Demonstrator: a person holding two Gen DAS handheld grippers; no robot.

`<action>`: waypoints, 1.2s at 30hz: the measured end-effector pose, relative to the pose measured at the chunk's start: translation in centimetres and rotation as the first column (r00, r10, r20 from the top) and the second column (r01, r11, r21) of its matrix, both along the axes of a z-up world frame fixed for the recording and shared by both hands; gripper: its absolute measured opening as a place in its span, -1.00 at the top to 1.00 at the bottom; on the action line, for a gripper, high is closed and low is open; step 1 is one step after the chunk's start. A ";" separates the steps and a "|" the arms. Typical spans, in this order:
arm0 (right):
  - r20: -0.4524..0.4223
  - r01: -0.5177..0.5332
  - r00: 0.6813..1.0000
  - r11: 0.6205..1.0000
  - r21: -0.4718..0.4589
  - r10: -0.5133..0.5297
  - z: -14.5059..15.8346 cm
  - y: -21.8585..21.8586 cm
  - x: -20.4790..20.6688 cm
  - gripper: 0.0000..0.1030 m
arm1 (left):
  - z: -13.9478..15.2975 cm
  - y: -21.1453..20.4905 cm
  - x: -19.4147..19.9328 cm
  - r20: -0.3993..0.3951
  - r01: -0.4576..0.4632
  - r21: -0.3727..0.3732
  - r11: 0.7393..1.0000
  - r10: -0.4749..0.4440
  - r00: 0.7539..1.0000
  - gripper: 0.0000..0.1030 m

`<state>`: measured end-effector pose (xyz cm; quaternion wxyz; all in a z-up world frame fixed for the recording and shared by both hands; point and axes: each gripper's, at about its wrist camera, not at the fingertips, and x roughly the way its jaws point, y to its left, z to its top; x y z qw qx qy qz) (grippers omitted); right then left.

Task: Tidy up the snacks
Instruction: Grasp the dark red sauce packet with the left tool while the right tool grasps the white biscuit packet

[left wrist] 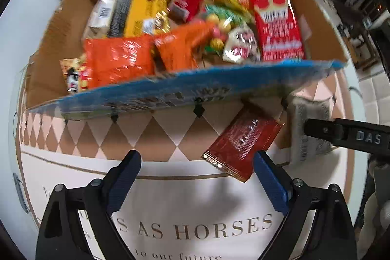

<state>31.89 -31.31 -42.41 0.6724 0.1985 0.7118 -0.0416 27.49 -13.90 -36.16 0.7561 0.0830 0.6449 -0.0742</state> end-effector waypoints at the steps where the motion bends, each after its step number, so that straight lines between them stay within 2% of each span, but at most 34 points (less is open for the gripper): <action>1: -0.010 -0.031 0.999 0.999 -0.014 0.031 -0.6 0.7 0.4 -0.81 | -0.4 -0.1 0.0 -0.008 0.009 0.006 1.000 -0.009 1.000 -0.82; 4: -0.048 -0.107 0.993 0.993 -0.057 0.105 -2.1 2.3 0.8 -0.76 | -1.4 -0.9 -0.1 -0.036 0.055 0.012 0.998 -0.055 0.998 -0.82; 7: -0.054 -0.180 0.983 0.976 -0.125 0.175 -2.3 3.1 0.3 -0.44 | -1.7 -2.0 0.0 -0.051 0.102 0.003 0.995 -0.102 0.994 -0.82; 17: -0.107 -0.105 0.990 0.990 -0.092 0.095 -3.0 -1.3 -2.8 -0.44 | -4.7 -7.5 0.8 -0.138 0.232 -0.002 0.973 -0.230 0.963 -0.82; 18: -0.109 -0.110 0.989 0.989 -0.096 0.099 -3.0 -1.4 -3.0 -0.44 | -4.9 -7.8 0.6 -0.147 0.225 -0.019 0.974 -0.226 0.963 -0.67; 19: -0.112 -0.114 0.988 0.988 -0.105 0.102 -3.0 -1.5 -3.1 -0.44 | -5.1 -7.8 0.5 -0.154 0.219 -0.026 0.975 -0.221 0.963 -0.38; 22: -0.115 -0.114 0.988 0.988 -0.101 0.102 -3.1 -1.4 -3.4 -0.44 | -5.0 -8.1 -0.1 -0.149 0.206 -0.013 0.979 -0.205 0.967 -0.16; 26: -0.115 -0.114 0.988 0.989 -0.090 0.104 -3.7 -1.1 -4.1 -0.44 | -4.8 -6.6 -1.7 -0.196 0.109 -0.029 0.994 -0.113 0.974 -0.13; 29: -0.121 -0.136 0.985 0.988 -0.077 0.126 -3.8 -0.4 -5.9 -0.44 | -5.1 -4.6 -3.7 -0.240 0.020 -0.026 0.999 -0.025 0.970 -0.13; 32: -0.129 -0.168 0.979 0.984 -0.060 0.159 -4.0 1.0 -7.6 -0.44 | -5.4 -2.0 -5.6 -0.284 -0.066 -0.034 0.997 0.053 0.957 -0.13; 36: -0.146 -0.229 0.964 0.973 -0.029 0.223 -4.3 3.8 -10.8 -0.44 | -5.6 1.1 -9.2 -0.335 -0.131 -0.031 0.991 0.113 0.935 -0.13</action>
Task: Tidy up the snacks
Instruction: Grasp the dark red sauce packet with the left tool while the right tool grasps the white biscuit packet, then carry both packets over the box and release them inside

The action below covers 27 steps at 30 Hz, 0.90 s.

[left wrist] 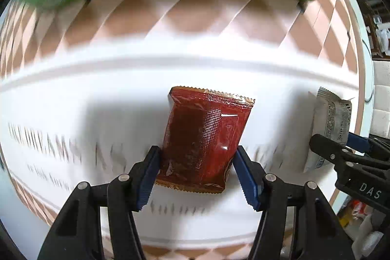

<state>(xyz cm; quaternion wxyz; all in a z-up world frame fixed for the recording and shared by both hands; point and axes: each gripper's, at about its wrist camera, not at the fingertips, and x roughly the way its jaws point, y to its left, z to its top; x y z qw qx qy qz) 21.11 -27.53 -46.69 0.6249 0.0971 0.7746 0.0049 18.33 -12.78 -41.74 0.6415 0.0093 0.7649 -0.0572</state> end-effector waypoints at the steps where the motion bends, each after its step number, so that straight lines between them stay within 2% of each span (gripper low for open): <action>1: -0.007 -0.017 1.000 1.000 0.005 0.017 -0.1 0.8 -1.0 -0.44 | 0.0 0.8 -0.9 -0.009 -0.010 0.008 1.000 0.010 1.000 -0.13; 7: -0.033 -0.081 0.996 0.997 0.006 0.081 -0.4 3.6 -4.8 -0.46 | -0.3 2.8 -3.1 -0.026 -0.012 0.017 1.000 0.012 1.000 -0.15; 14: -0.084 -0.072 0.994 0.997 0.023 0.073 -1.4 3.4 -4.0 -0.50 | -0.7 -0.2 -0.9 -0.022 0.088 0.064 0.994 -0.087 0.996 -0.25; 16: -0.081 -0.083 0.993 0.997 0.010 0.083 -1.4 3.5 -4.0 -0.51 | -0.5 -0.5 -0.1 -0.016 0.076 0.066 0.995 -0.075 0.997 -0.26; 18: -0.073 -0.077 0.994 0.997 0.002 0.076 -1.7 4.0 -3.0 -0.51 | -0.4 -0.3 0.3 -0.017 0.021 0.057 0.998 -0.020 1.000 -0.25; 19: -0.060 -0.062 0.996 0.998 -0.006 0.062 -1.7 3.9 -3.0 -0.50 | 0.2 0.7 1.5 -0.020 -0.001 0.051 0.999 0.002 1.000 -0.25; 23: -0.023 -0.004 1.000 1.000 -0.023 0.003 -1.0 3.5 -4.5 -0.45 | 0.3 1.5 2.4 -0.041 -0.098 0.023 0.995 0.098 0.994 -0.25; 26: -0.037 0.038 0.999 0.999 0.003 -0.038 -0.7 2.6 -5.3 -0.45 | 0.3 2.8 2.3 -0.051 -0.079 0.029 0.996 0.080 0.995 -0.25; 27: -0.051 0.040 0.998 0.999 0.012 -0.039 -1.1 2.8 -4.0 -0.46 | 0.2 2.7 2.2 -0.053 -0.059 0.035 0.998 0.061 0.997 -0.25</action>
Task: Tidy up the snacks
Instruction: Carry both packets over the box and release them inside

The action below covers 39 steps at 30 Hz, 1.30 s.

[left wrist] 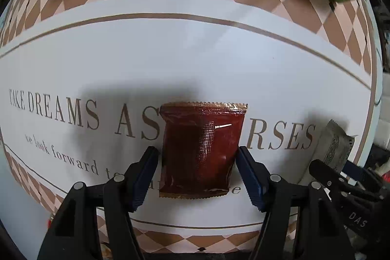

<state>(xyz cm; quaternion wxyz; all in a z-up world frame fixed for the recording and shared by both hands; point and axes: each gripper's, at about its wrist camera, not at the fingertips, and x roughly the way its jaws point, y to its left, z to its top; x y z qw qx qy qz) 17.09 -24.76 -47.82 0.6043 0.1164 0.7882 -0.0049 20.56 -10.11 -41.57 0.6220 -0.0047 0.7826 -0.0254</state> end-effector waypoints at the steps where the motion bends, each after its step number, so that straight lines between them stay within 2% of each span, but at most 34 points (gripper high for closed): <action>1: -0.016 -0.003 1.000 1.000 0.012 0.003 -0.1 -0.1 -0.1 -0.48 | -0.2 -1.0 1.4 0.000 0.013 0.003 1.000 -0.013 1.000 -0.25; 4: -0.035 -0.003 0.999 1.000 0.028 0.004 -0.8 -0.7 -0.4 -0.62 | -0.4 -1.7 0.8 0.008 0.047 0.008 0.999 -0.047 0.999 -0.25; 9: -0.029 0.001 1.000 1.000 0.010 0.000 -1.0 -0.6 -0.3 -0.66 | -0.3 -3.2 -0.7 0.030 0.111 0.033 0.993 -0.112 0.993 -0.25; 11: -0.029 -0.011 1.000 1.000 -0.015 0.011 -0.9 -0.2 -0.3 -0.66 | -0.3 -3.4 -1.0 0.040 0.108 0.032 0.994 -0.109 0.993 -0.25; 13: -0.008 -0.022 1.000 0.999 -0.049 0.021 -1.0 0.2 -0.5 -0.64 | -0.3 -3.5 -1.2 0.045 0.101 0.032 0.994 -0.103 0.994 -0.17; 14: 0.013 -0.040 0.999 0.996 -0.079 0.041 -0.8 0.6 -0.6 -0.60 | -0.1 -3.5 -1.3 0.052 0.098 0.031 0.995 -0.099 0.994 -0.04; 15: 0.025 -0.054 0.998 0.993 -0.101 0.057 -0.7 0.8 -0.6 -0.47 | 0.3 -2.9 -2.7 0.051 0.096 0.022 0.995 -0.097 0.994 -0.04; 18: 0.058 -0.093 0.993 0.989 -0.119 0.100 -0.3 1.7 -1.0 -0.47 | 0.8 -3.1 -2.6 0.051 0.097 0.016 0.995 -0.098 0.994 -0.04; 21: 0.073 -0.098 0.992 0.991 -0.093 0.105 0.2 1.8 -0.9 -0.47 | 1.6 -3.4 -2.4 0.072 0.094 0.005 0.996 -0.094 0.993 -0.04; 24: 0.102 -0.089 0.990 0.994 -0.064 0.095 1.5 1.5 -0.6 -0.47 | 4.2 -3.6 -1.5 0.113 0.092 -0.020 0.996 -0.089 0.990 -0.04; 30: 0.201 -0.062 0.978 0.998 0.021 0.056 7.4 -0.7 1.2 -0.47 | 11.0 -1.7 0.6 0.208 0.079 -0.102 0.992 -0.056 0.977 -0.04; 32: 0.249 -0.057 0.968 0.997 0.046 0.044 10.1 -1.5 2.1 -0.47 | 13.3 -1.4 1.8 0.239 0.076 -0.134 0.988 -0.042 0.970 -0.04; 36: 0.331 -0.062 0.943 0.994 0.087 0.029 15.8 -2.3 5.9 -0.47 | 17.5 -0.3 5.3 0.308 0.082 -0.187 0.979 -0.021 0.951 -0.04; 38: 0.371 -0.068 0.928 0.992 0.106 0.024 18.8 -2.6 8.7 -0.47 | 19.0 0.2 8.0 0.336 0.084 -0.186 0.979 -0.017 0.942 -0.04; 39: 0.386 -0.072 0.922 0.991 0.114 0.023 19.7 -1.7 10.2 -0.47 | 18.8 0.5 8.8 0.343 0.084 -0.187 0.979 -0.015 0.939 -0.04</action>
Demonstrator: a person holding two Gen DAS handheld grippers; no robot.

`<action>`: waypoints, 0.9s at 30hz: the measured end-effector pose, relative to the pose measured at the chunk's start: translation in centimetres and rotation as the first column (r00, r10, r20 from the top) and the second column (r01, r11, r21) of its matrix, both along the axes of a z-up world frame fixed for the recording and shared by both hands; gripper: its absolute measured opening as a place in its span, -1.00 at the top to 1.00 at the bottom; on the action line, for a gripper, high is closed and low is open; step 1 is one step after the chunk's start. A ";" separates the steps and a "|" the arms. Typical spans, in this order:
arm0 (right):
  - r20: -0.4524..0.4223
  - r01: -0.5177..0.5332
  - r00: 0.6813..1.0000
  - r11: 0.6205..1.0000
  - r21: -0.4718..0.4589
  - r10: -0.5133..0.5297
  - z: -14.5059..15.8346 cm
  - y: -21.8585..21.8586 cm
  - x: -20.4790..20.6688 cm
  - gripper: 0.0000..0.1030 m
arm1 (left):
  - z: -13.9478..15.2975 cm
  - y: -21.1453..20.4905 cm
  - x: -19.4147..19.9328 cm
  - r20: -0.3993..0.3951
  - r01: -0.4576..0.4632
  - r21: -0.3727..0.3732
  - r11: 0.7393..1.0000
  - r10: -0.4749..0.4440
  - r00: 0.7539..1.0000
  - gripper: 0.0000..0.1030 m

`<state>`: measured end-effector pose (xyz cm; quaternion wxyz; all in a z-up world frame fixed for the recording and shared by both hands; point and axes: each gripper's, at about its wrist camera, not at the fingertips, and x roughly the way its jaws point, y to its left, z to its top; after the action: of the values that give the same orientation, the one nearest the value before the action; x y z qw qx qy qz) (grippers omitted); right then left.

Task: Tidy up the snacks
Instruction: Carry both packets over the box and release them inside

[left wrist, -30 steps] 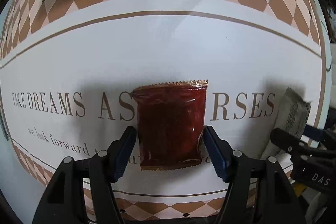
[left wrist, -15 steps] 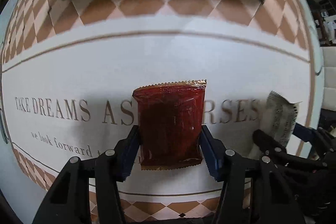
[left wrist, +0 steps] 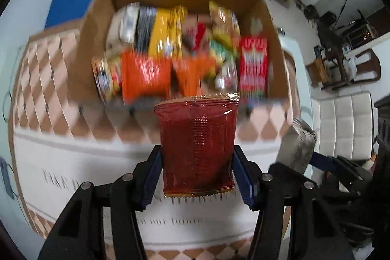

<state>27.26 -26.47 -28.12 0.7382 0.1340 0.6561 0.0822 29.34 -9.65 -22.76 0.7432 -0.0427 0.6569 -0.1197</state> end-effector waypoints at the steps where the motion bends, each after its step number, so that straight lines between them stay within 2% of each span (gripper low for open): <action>1: 0.019 -0.001 1.000 1.000 0.011 0.001 1.1 0.0 1.4 -0.47 | -0.2 0.4 1.1 0.004 0.000 -0.001 1.000 0.000 1.000 -0.04; 3: 0.049 -0.007 0.999 1.000 0.006 0.007 2.6 0.5 3.9 -0.47 | 0.2 1.0 4.3 0.014 -0.017 0.003 1.000 0.017 1.000 -0.04; 4: 0.058 -0.006 0.998 1.000 0.002 0.006 2.4 2.8 5.2 -0.47 | -0.1 1.4 5.3 0.015 -0.019 0.003 1.000 0.019 1.000 -0.04; 7: 0.083 -0.013 0.996 1.000 0.000 0.013 2.8 3.6 9.6 -0.47 | -0.6 1.5 9.5 -0.001 -0.036 0.008 0.999 0.036 0.999 -0.04; 11: 0.070 -0.041 0.997 0.999 -0.024 0.043 1.0 5.7 15.1 -0.47 | -2.5 1.9 14.6 -0.044 -0.034 0.037 0.999 0.035 0.998 -0.04; 15: 0.017 -0.064 0.998 0.998 -0.023 0.064 -1.6 6.8 20.5 -0.47 | -4.7 2.4 18.6 -0.105 -0.018 0.058 0.998 0.024 0.994 -0.04; 20: -0.034 -0.094 0.995 0.995 -0.031 0.093 -5.0 7.4 25.4 -0.47 | -7.0 3.2 21.9 -0.161 -0.017 0.072 0.997 0.029 0.986 -0.05; 27: -0.062 -0.117 0.991 0.993 -0.035 0.115 -6.9 7.8 28.8 -0.48 | -8.7 3.4 23.6 -0.220 -0.003 0.072 0.997 0.019 0.975 -0.06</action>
<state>56.03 -18.65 -35.03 0.7145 0.0839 0.6861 0.1084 52.92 -6.25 -31.48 0.6674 -0.0330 0.7389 -0.0866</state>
